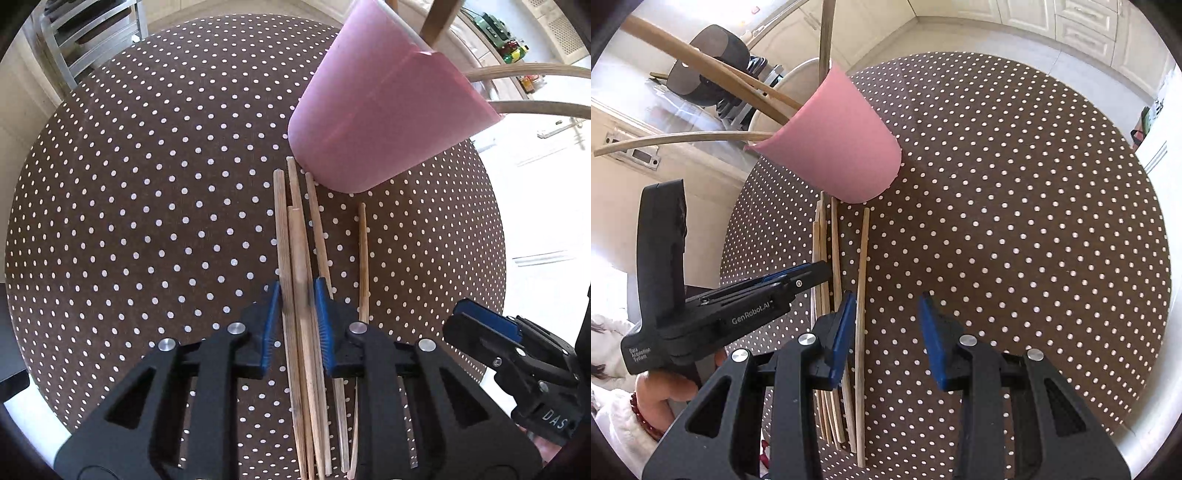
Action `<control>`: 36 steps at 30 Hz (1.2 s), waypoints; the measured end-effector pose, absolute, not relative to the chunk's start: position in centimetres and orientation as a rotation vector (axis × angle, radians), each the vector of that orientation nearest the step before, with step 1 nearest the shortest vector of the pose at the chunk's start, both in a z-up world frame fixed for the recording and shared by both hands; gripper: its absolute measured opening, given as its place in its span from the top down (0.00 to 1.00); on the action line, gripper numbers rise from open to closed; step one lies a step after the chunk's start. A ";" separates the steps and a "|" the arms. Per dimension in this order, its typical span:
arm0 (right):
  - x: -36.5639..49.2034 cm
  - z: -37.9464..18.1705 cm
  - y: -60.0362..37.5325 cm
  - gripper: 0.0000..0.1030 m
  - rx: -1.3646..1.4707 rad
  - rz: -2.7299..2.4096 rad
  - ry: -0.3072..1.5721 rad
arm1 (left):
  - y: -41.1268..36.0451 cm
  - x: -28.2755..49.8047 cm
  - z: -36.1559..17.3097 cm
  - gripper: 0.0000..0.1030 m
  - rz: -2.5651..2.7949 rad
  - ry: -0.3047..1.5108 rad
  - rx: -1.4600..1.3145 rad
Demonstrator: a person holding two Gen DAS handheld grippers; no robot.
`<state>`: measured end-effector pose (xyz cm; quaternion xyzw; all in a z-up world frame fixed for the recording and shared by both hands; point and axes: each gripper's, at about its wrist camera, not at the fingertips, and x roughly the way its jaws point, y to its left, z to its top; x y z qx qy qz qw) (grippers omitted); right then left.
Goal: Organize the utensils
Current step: 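Lower the left gripper to the pile and grasp another chopstick, then lift the chopstick with the left gripper and drop it into the cup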
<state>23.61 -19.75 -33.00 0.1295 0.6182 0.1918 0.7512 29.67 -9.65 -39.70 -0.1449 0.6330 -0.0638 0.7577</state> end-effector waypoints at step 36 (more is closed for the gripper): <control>28.3 -38.1 -8.5 0.95 0.017 0.363 1.385 | 2.3 24.3 -37.5 0.94 -0.149 1.376 -0.361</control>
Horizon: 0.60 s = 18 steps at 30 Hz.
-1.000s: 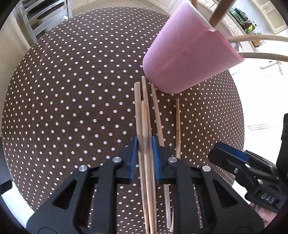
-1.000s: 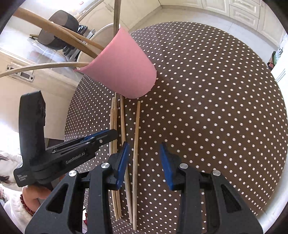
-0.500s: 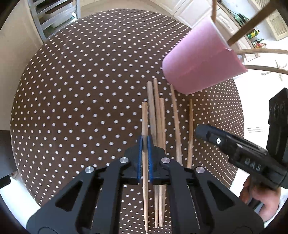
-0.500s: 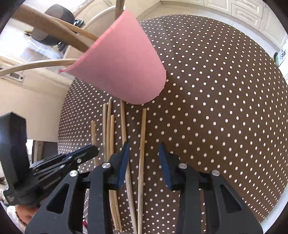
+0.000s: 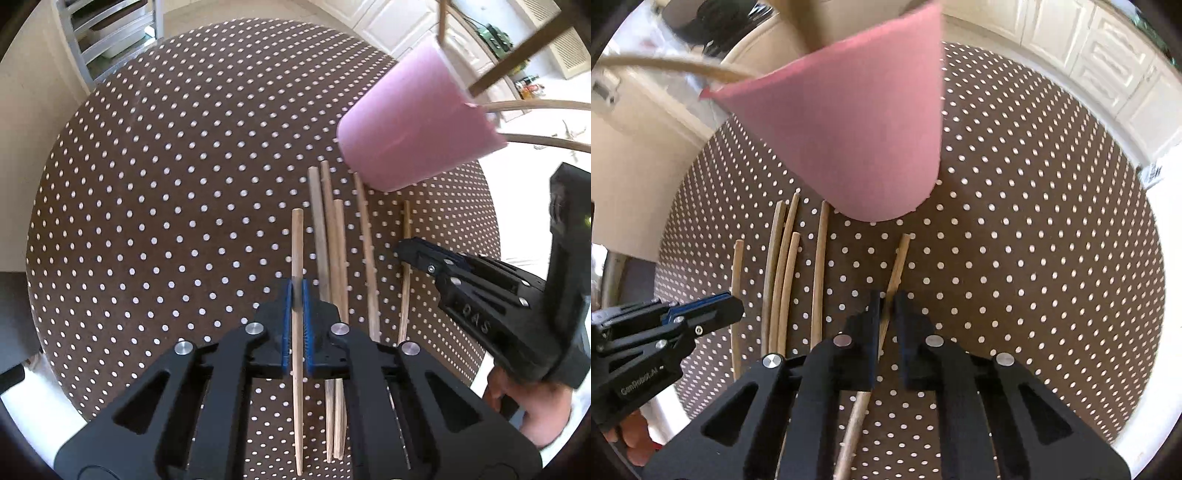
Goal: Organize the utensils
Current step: 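Lift the chopstick with the left gripper and drop it into the cup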
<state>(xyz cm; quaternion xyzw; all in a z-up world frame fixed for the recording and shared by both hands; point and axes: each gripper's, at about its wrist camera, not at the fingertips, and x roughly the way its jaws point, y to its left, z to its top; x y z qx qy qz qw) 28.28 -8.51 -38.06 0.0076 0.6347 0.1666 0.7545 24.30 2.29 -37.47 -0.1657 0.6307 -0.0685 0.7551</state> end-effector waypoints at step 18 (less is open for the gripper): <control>21.6 -23.6 -12.6 0.96 0.167 0.376 1.007 | 5.1 19.6 -25.0 0.94 -0.348 1.141 -0.333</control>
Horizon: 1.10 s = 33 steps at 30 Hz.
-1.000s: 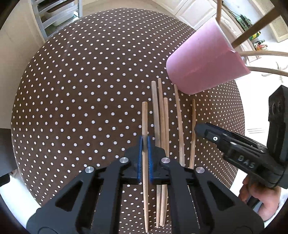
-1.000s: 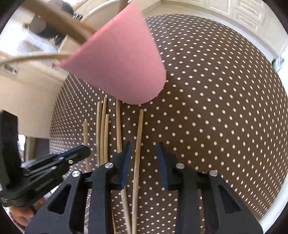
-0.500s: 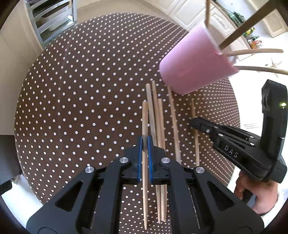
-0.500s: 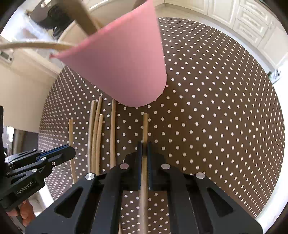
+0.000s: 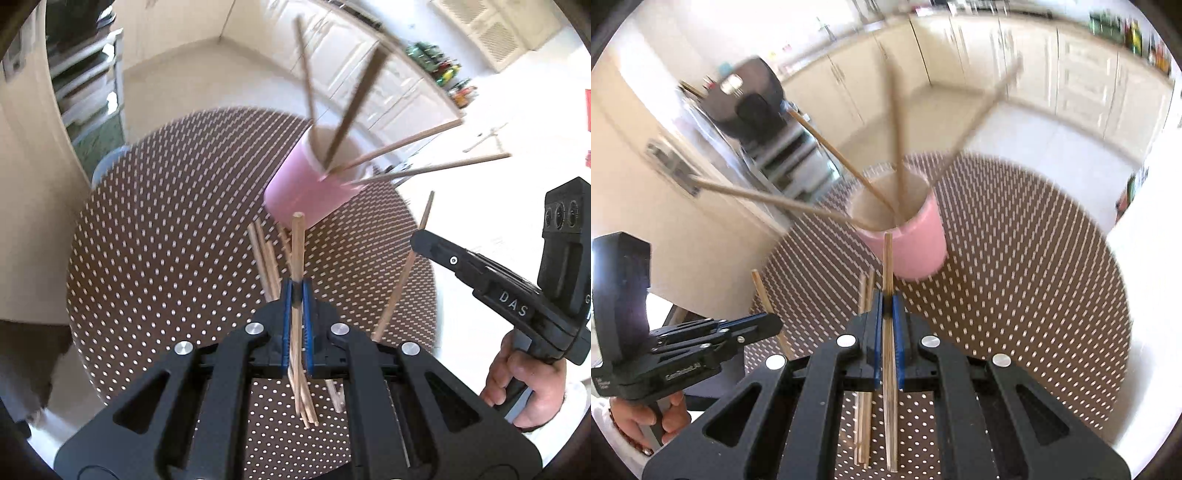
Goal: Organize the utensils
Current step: 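Lift the chopstick with the left gripper and drop it into the cup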
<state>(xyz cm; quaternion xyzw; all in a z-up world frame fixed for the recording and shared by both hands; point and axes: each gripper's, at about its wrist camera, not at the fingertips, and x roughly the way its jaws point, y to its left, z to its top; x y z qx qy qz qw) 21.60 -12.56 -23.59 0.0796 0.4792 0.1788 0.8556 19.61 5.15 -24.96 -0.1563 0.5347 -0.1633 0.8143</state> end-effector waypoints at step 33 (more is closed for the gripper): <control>25.0 -10.5 -16.0 0.96 0.061 0.354 0.645 | 1.8 25.8 -9.8 0.94 -0.345 0.710 -0.242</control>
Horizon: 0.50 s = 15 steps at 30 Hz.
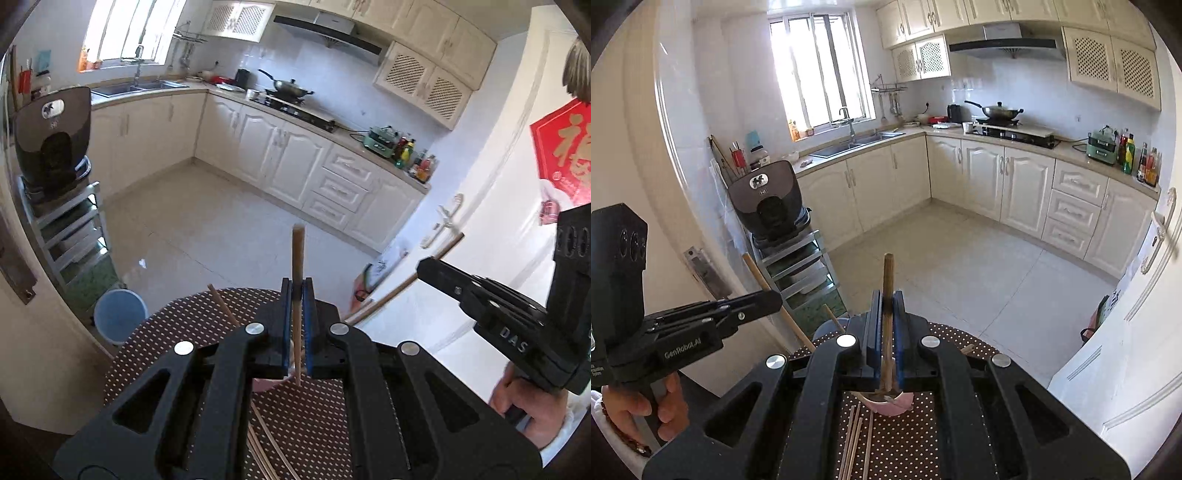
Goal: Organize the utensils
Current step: 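Lift the chopstick with the left gripper and drop it into the cup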
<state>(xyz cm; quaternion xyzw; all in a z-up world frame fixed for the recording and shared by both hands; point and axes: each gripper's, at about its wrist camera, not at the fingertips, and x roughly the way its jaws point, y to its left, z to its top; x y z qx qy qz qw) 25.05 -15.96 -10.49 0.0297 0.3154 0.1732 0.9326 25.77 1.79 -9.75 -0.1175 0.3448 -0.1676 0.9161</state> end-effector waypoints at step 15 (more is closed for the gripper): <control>26.4 -12.2 -15.9 0.96 0.063 0.391 0.706 | 1.7 27.2 -10.9 0.94 -0.323 0.722 -0.258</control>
